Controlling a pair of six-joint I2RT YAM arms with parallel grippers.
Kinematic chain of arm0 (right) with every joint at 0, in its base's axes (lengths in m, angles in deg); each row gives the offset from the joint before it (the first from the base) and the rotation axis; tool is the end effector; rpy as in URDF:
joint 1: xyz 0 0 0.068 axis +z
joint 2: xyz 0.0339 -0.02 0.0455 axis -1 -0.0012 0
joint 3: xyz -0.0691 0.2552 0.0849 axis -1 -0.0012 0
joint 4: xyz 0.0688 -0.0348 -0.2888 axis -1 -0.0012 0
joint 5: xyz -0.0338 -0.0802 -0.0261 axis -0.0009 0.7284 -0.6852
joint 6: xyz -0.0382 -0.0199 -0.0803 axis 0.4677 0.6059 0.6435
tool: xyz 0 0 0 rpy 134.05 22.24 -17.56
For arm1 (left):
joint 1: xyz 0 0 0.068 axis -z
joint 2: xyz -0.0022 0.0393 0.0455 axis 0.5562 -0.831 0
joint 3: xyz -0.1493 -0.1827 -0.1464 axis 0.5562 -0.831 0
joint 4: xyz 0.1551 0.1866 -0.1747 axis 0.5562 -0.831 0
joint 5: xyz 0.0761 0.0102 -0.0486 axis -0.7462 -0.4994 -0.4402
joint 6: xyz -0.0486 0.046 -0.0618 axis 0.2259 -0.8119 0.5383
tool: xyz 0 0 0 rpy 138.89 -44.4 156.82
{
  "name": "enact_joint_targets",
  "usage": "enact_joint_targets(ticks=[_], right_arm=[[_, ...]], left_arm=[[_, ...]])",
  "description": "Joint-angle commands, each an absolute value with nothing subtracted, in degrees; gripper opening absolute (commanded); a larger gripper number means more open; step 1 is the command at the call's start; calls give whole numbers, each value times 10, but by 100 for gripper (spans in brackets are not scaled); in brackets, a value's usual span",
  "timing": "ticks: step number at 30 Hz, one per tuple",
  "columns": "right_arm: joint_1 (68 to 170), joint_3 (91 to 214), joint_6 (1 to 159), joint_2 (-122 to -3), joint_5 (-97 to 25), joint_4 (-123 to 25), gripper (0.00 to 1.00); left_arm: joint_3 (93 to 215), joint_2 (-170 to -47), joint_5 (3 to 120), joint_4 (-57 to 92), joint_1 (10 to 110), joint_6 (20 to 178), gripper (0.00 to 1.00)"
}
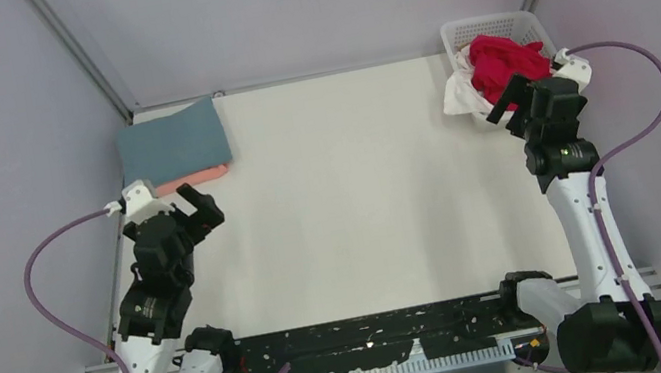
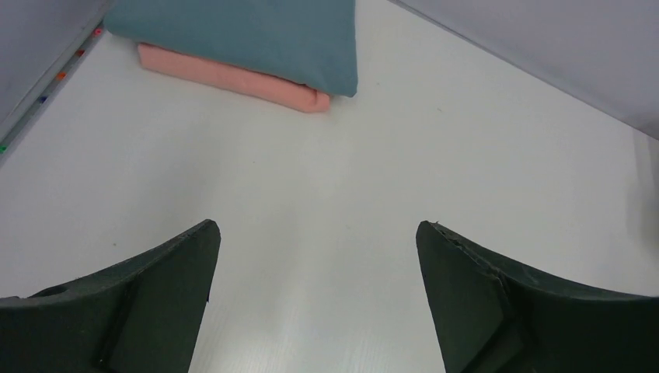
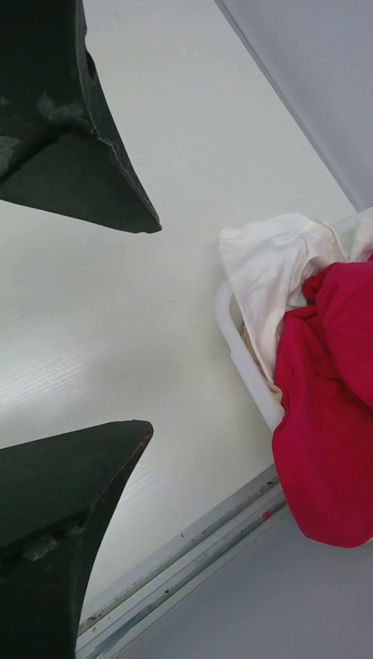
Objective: Fold and stack the t-shirts
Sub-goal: Grab crumpled tshirt from bin with the right arm
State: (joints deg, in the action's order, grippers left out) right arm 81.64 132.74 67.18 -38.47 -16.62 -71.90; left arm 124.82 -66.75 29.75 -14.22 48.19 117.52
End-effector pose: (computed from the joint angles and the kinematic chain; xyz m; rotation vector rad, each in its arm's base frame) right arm 0.2931 -0.0590 0.3315 0.6022 1.8948 -0.0690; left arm 0.2092 -0.0202 0.3171 -0.5220 1.8194 -0.1346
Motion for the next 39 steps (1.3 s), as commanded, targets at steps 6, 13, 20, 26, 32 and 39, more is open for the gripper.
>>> enact_joint_targets(ticks=[6, 13, 20, 26, 32, 39], right_arm=[[799, 1385, 682, -493, -105, -635, 95], [740, 1627, 677, -788, -170, -647, 95], [739, 1847, 668, -991, -167, -726, 98], [739, 1895, 662, -1055, -190, -719, 69], [738, 2039, 699, -1046, -221, -765, 7], [749, 2102, 705, -907, -361, -753, 5]], left_arm=[[1279, -669, 299, -153, 481, 1172, 99], [1278, -697, 324, -137, 481, 1172, 99], [1278, -734, 334, -135, 480, 1186, 99], [1291, -753, 326, -137, 480, 1181, 99], [1296, -751, 323, -144, 480, 1172, 99], [1282, -707, 332, -143, 480, 1172, 99]])
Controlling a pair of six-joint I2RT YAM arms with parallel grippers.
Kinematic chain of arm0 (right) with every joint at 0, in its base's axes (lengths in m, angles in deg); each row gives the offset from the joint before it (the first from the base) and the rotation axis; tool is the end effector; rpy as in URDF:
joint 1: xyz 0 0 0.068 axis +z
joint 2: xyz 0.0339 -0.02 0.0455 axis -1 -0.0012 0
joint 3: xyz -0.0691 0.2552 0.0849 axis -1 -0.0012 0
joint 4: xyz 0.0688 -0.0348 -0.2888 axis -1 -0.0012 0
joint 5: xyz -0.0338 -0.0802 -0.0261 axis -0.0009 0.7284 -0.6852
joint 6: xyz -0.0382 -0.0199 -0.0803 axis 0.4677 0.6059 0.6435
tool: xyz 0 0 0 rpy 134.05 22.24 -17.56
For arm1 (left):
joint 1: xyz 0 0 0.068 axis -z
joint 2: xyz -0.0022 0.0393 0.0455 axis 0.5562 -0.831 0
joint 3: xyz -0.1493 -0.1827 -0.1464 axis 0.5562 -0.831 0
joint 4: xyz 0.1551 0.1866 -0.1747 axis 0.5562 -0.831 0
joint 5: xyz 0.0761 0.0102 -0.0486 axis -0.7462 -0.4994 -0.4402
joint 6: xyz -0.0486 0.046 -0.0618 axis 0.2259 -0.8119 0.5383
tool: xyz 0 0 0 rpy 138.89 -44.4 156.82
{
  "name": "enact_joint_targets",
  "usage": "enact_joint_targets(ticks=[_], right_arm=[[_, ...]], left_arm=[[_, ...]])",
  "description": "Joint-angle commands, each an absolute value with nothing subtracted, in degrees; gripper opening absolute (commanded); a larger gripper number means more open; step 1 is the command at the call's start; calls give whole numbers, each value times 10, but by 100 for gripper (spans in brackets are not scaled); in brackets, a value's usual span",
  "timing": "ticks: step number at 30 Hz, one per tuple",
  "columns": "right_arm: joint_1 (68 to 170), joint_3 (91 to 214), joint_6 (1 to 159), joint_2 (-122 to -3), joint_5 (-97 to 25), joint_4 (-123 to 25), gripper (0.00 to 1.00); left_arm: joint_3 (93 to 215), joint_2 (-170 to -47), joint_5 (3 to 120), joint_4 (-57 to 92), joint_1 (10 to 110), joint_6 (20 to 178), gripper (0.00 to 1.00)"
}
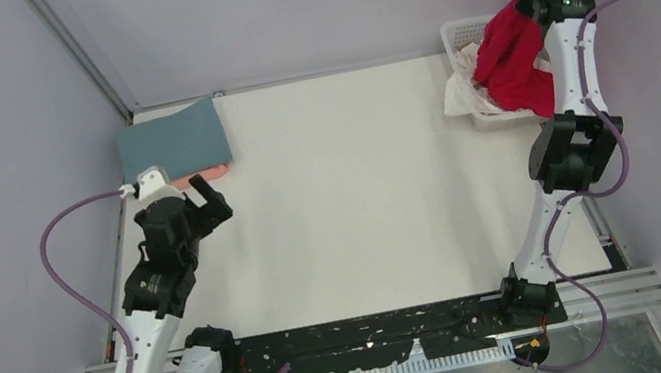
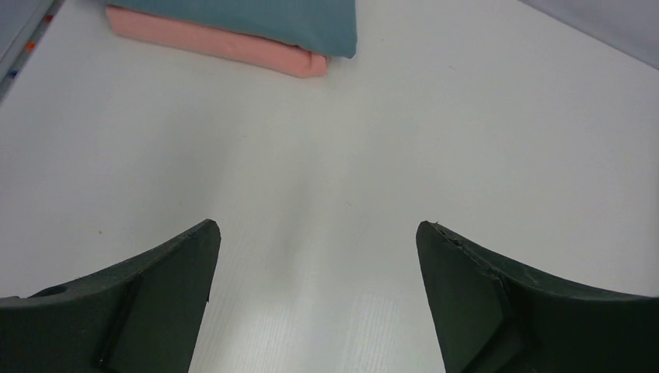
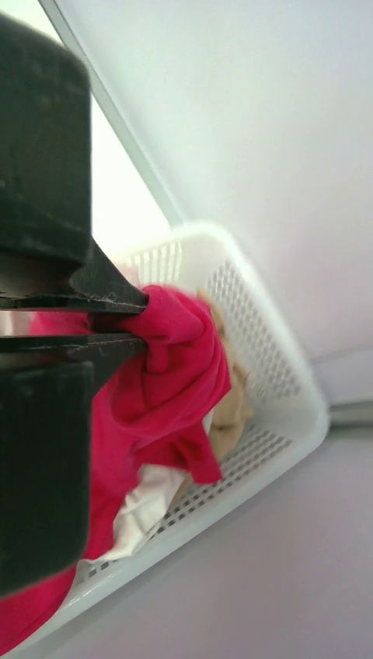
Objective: Fold and stack the t-shirts
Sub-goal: Grab crumpled tshirt from bin with the right arm, then move the tshirt to the center of the board
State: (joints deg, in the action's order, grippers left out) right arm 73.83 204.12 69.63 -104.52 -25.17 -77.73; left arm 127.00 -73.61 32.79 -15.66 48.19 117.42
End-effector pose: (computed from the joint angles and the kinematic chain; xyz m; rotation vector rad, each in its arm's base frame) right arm 0.5621 -0.1664 0.3565 0.6041 1.9115 -0.0361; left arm 0.2298 -0.0297 0.3050 -0.4869 1.9391 -0.1348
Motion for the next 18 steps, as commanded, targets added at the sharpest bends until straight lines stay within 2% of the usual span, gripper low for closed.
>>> enact_joint_targets(ticks=[1, 7, 15, 18], right_arm=[[753, 2103, 701, -876, -381, -752, 5], [846, 2090, 692, -750, -546, -740, 5], [989, 2062, 639, -679, -648, -654, 5], [1000, 2015, 654, -645, -639, -652, 5]], left_arm=[[1278, -699, 337, -140, 480, 1171, 99], [1259, -662, 339, -141, 480, 1177, 99], [1242, -628, 332, -156, 480, 1184, 99], [1240, -621, 328, -171, 480, 1202, 99]])
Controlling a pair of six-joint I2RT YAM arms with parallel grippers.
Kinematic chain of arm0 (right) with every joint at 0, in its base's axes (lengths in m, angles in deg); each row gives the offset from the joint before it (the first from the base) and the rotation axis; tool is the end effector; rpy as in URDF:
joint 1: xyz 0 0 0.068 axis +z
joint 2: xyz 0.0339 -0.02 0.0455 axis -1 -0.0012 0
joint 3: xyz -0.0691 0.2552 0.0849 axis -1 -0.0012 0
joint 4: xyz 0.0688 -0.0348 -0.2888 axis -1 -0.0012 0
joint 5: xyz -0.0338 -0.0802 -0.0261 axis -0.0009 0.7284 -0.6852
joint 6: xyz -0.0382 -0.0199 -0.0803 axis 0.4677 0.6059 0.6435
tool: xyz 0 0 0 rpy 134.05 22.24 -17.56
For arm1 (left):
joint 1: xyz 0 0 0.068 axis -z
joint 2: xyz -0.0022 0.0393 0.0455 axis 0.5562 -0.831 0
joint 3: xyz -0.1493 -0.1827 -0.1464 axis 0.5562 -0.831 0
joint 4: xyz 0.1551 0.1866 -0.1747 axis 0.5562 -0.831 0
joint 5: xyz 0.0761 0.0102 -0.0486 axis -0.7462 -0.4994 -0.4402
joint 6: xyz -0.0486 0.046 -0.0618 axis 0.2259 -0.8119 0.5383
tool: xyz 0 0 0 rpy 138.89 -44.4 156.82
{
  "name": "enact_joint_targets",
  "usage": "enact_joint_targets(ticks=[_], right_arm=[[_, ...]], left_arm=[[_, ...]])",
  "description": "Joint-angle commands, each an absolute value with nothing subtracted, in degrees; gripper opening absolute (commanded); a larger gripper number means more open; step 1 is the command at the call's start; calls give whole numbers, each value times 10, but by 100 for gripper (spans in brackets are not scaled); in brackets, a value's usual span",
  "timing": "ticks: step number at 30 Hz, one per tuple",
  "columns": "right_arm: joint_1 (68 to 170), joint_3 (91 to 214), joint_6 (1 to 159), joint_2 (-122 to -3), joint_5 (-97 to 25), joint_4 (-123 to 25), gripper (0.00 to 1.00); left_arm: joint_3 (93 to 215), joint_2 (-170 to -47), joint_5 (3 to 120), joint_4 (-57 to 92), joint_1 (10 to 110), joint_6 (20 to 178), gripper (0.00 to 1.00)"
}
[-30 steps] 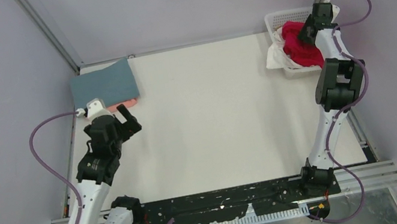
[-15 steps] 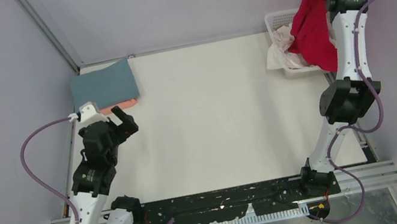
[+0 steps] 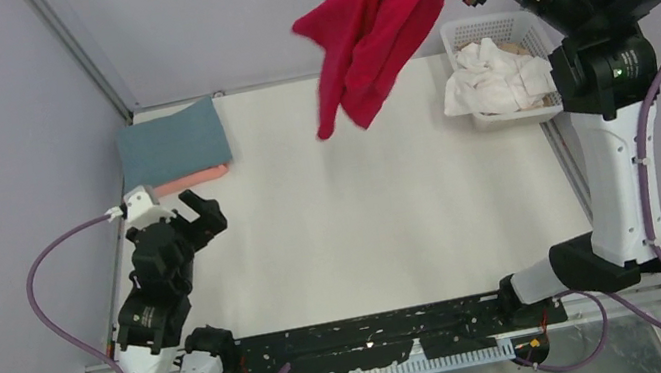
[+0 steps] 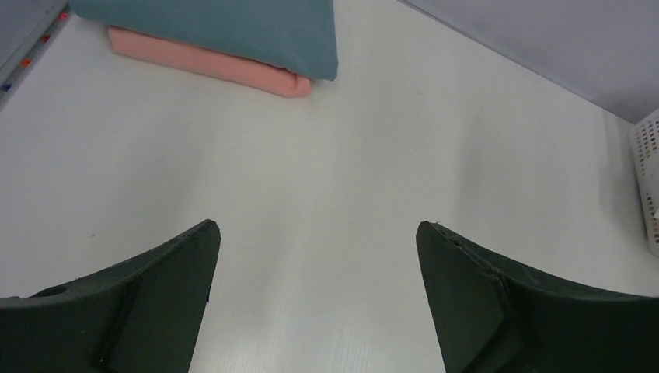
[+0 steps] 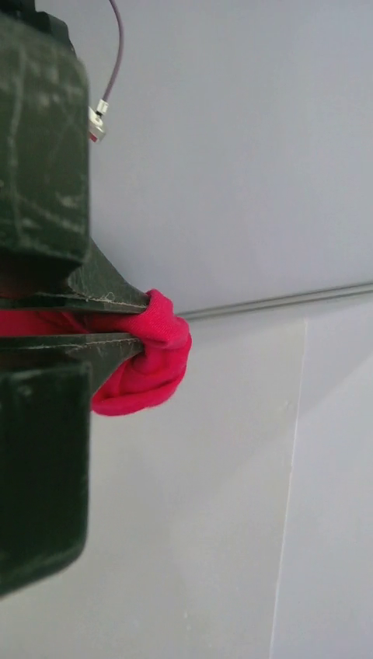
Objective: Fold and stack the t-shirts
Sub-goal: Move the tshirt to the center of the board
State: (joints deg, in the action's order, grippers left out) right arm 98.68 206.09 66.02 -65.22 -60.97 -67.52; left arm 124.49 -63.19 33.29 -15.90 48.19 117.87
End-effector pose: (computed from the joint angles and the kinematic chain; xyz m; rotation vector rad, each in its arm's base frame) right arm 0.2627 0.0854 0.6906 -0.4098 1.1502 0.7703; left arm 0.1963 -0.0218 0.3213 -0.4902 1.8137 -0.2077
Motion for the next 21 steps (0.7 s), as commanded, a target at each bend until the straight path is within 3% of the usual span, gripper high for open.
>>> enact_joint_targets(ticks=[1, 4, 8, 11, 13, 15, 18, 19, 20, 21], right_arm=[[1000, 1964, 663, -633, -610, -659, 5], [1001, 1822, 725, -551, -491, -667, 7], [1001, 1531, 717, -460, -336, -630, 14], [1000, 1332, 684, -455, -306, -608, 22], [1000, 1291, 686, -490, -251, -645, 53], [1001, 1296, 688, -522, -174, -717, 70], [1001, 1305, 688, -516, -83, -789, 85], [1001, 1304, 688, -506, -69, -794, 96], [1002, 1299, 686, -483, -70, -804, 100], [1010, 1297, 685, -473, -87, -808, 96]], left_arm=[[1242, -618, 329, -179, 480, 1205, 99], [1244, -609, 328, -200, 480, 1213, 99], [1248, -601, 325, -240, 480, 1224, 99], [1238, -598, 335, -252, 480, 1234, 99], [1230, -606, 353, -252, 480, 1236, 99], [1224, -623, 373, -249, 480, 1239, 99], [1227, -660, 402, -244, 480, 1242, 99], [1228, -673, 412, -241, 480, 1243, 99], [1229, -686, 421, -237, 480, 1243, 99], [1230, -699, 430, -232, 480, 1245, 99]])
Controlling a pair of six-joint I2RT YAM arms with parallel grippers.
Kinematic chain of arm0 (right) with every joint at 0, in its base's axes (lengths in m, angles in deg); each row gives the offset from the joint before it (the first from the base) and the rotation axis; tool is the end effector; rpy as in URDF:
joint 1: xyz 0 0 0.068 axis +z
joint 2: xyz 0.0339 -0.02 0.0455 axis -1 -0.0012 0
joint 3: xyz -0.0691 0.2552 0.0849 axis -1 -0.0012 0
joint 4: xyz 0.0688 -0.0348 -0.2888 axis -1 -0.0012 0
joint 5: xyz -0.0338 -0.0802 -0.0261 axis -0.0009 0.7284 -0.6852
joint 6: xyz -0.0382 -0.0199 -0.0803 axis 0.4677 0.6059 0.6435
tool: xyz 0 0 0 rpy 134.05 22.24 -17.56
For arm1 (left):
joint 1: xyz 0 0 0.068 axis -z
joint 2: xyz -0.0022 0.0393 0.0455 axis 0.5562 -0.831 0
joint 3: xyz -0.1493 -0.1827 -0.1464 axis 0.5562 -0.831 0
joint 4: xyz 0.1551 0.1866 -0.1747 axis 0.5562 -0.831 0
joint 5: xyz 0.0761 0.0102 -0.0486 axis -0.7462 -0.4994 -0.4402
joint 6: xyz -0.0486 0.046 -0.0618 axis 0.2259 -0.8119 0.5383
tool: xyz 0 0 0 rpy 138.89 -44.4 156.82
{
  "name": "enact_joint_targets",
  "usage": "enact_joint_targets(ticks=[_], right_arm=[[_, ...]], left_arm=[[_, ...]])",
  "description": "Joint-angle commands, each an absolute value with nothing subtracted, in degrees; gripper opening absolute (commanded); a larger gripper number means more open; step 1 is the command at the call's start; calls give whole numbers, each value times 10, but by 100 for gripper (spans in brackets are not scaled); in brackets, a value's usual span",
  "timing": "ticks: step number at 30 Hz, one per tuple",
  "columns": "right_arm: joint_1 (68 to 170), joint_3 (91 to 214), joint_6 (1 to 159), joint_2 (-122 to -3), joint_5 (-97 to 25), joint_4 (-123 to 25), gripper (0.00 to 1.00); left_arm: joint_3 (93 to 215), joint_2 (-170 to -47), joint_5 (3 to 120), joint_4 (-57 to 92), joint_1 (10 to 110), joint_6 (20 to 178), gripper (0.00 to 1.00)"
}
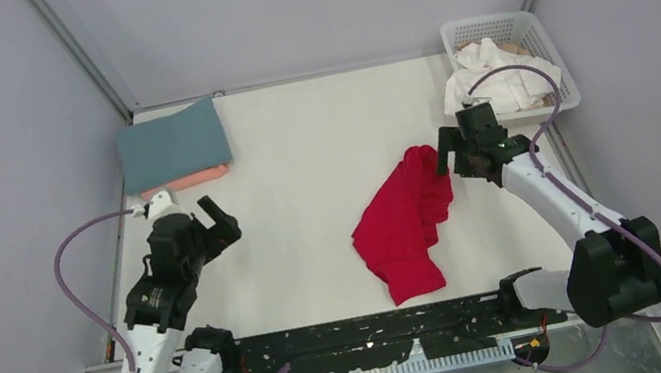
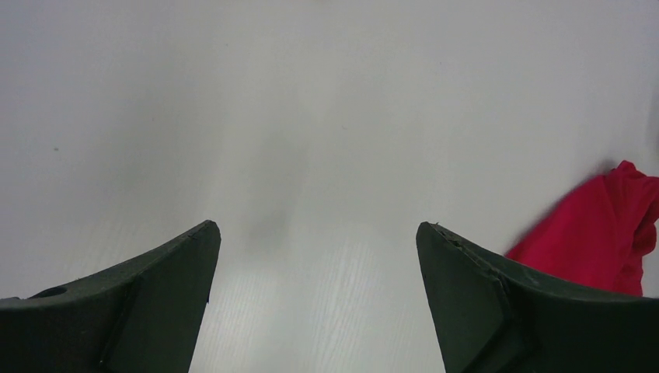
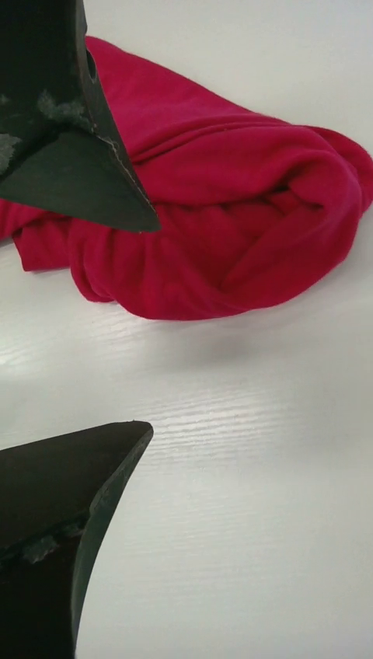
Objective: Fold and stack the t-shirts
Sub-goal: Move the tshirt to the center of the board, then flatten out the tshirt
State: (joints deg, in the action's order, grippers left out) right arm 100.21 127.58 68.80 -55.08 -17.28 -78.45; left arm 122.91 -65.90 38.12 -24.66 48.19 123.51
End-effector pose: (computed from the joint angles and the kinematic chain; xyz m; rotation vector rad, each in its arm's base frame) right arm 0.3203 0.0427 0.1952 0.2444 2.4562 -0.0195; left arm 0.1967 -0.0287 0.2799 -0.5454 2.0384 -0.2487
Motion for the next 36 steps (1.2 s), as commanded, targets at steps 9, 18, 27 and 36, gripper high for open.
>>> enact_joint_targets(ticks=[9, 18, 27, 36], right_arm=[[1322, 1272, 720, -448, -270, -871, 96], [1560, 1301, 626, -616, -155, -875, 93], [1564, 1270, 578, -680, -34, -849, 56], [1562, 1277, 578, -688, 19, -858, 6]], left_arm=[[1220, -760, 467, -196, 480, 1254, 99], [1197, -750, 485, -184, 480, 1262, 99], [1176, -709, 485, -195, 480, 1269, 99], [1167, -668, 459, -211, 480, 1266, 99]])
